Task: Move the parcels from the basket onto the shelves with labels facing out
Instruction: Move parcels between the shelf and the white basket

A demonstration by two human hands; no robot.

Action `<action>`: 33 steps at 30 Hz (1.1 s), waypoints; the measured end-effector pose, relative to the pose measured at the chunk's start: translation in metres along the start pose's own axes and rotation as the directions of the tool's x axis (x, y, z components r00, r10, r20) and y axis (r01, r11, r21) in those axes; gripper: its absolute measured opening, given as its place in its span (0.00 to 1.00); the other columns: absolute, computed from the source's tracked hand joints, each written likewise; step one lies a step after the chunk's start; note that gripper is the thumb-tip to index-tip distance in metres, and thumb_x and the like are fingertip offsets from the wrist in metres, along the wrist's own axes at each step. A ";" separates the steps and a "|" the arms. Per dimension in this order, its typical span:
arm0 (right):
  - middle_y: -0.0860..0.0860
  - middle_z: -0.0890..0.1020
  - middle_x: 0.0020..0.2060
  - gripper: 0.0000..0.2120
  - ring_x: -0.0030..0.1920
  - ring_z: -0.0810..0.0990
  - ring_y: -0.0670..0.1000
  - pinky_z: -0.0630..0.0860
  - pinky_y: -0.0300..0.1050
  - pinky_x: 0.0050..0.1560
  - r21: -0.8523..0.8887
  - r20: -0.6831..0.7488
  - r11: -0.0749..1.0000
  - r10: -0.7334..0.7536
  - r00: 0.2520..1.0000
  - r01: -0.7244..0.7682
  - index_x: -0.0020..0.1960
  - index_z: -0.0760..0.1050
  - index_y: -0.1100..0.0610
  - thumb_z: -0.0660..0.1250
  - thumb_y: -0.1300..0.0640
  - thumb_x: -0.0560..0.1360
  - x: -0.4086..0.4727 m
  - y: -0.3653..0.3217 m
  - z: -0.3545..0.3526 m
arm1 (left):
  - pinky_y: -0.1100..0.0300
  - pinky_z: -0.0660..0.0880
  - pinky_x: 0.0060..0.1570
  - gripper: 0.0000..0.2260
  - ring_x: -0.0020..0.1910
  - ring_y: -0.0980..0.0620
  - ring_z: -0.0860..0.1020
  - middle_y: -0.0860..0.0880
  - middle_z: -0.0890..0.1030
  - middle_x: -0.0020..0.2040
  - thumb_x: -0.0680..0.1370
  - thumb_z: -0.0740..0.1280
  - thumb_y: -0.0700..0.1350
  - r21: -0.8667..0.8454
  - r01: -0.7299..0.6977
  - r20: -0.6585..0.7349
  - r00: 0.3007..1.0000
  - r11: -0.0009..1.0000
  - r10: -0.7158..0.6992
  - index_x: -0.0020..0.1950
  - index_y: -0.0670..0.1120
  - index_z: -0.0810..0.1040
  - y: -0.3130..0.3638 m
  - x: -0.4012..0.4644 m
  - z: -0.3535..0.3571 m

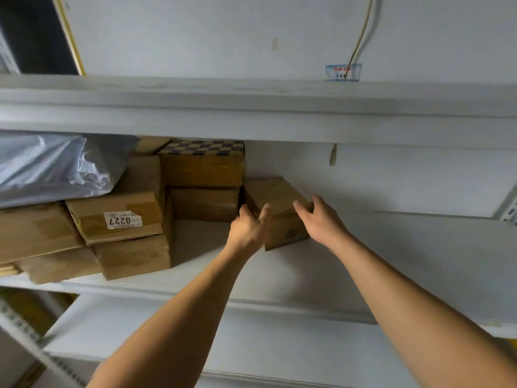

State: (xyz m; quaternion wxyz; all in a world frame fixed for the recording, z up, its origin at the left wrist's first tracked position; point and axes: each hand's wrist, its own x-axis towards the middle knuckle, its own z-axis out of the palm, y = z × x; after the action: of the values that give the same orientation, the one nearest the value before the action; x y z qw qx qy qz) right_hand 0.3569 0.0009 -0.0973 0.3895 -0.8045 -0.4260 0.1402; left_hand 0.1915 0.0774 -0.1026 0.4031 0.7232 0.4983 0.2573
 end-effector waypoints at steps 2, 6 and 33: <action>0.56 0.77 0.71 0.31 0.70 0.76 0.60 0.71 0.47 0.59 0.089 0.012 0.994 0.057 0.998 -0.058 0.77 0.69 0.55 0.61 0.35 0.83 0.014 0.005 0.005 | 0.49 0.71 0.70 0.38 0.73 0.35 0.73 0.37 0.72 0.76 0.83 0.58 0.67 -0.038 0.068 0.011 0.998 0.997 -0.067 0.84 0.43 0.57 0.003 0.009 0.007; 0.55 0.80 0.67 0.31 0.65 0.79 0.59 0.75 0.49 0.60 0.190 0.026 0.974 0.121 0.992 -0.124 0.72 0.75 0.54 0.62 0.32 0.81 0.032 0.016 0.015 | 0.48 0.74 0.69 0.38 0.71 0.36 0.74 0.38 0.72 0.76 0.82 0.60 0.68 -0.091 0.134 0.014 0.991 0.987 -0.133 0.84 0.46 0.59 0.001 0.015 0.021; 0.50 0.87 0.60 0.26 0.62 0.85 0.53 0.76 0.58 0.71 0.685 -0.186 0.728 0.199 0.962 -0.019 0.68 0.80 0.53 0.80 0.56 0.71 -0.159 0.043 -0.015 | 0.59 0.78 0.62 0.27 0.68 0.55 0.78 0.57 0.78 0.70 0.81 0.69 0.48 -0.564 -0.339 0.253 0.798 0.753 0.548 0.80 0.56 0.69 -0.027 -0.066 0.020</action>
State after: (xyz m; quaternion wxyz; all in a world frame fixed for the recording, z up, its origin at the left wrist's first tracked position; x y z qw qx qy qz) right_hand 0.2951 -0.1480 -0.1364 0.6962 -0.6419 -0.2454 0.2074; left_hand 0.1690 0.0146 -0.1344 0.5920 0.7319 0.1315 0.3107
